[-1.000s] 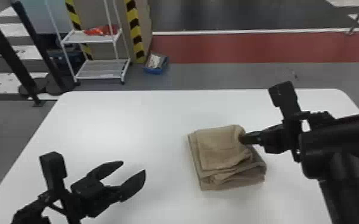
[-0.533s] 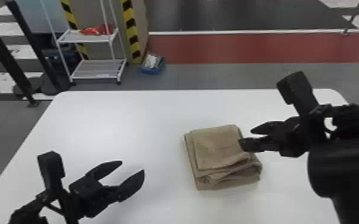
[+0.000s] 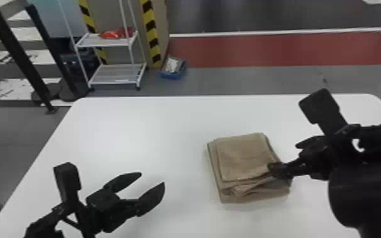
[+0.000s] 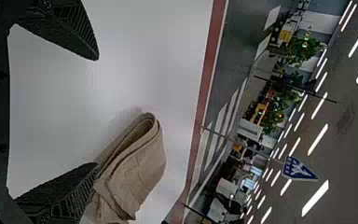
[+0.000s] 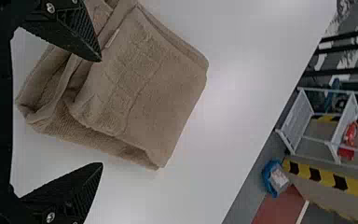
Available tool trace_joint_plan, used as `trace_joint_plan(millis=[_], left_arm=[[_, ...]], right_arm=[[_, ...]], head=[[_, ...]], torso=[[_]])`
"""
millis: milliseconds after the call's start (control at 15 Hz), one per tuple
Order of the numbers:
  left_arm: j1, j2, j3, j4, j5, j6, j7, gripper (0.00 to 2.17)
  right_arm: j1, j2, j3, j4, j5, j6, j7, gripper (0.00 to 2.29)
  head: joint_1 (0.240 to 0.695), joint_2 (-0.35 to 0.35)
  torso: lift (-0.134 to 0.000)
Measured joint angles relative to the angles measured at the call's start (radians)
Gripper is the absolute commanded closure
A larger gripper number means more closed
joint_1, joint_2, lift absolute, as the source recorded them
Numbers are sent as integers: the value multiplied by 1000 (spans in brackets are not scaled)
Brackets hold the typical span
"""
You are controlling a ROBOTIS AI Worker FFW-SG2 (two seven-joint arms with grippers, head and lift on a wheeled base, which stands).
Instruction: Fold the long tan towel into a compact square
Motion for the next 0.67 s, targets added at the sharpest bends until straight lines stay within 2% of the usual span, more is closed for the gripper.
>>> trace_joint_plan(millis=[67, 200, 333, 467, 667], left_arm=[[0, 0, -3, -2, 0, 0, 3, 76], [-1, 0, -8, -3, 0, -9, 18, 76], [-5, 0, -17, -3, -6, -12, 26, 76], [-5, 0, -30, -5, -12, -12, 26, 80], [10, 0, -27, -13, -14, -12, 26, 80]], right_arm=[[26, 6, -52, -41, -64, 51, -83, 80], [97, 17, -184, -137, -257, 95, -264, 80], [122, 20, -239, -157, -388, 67, -341, 80], [90, 23, -211, -110, -431, 14, -409, 80], [-21, 39, -128, 35, -435, 5, -459, 80]], head=[[695, 31], [695, -17], [695, -35], [695, -28], [695, 5]], torso=[[-124], [-124], [-124], [-124], [-124]])
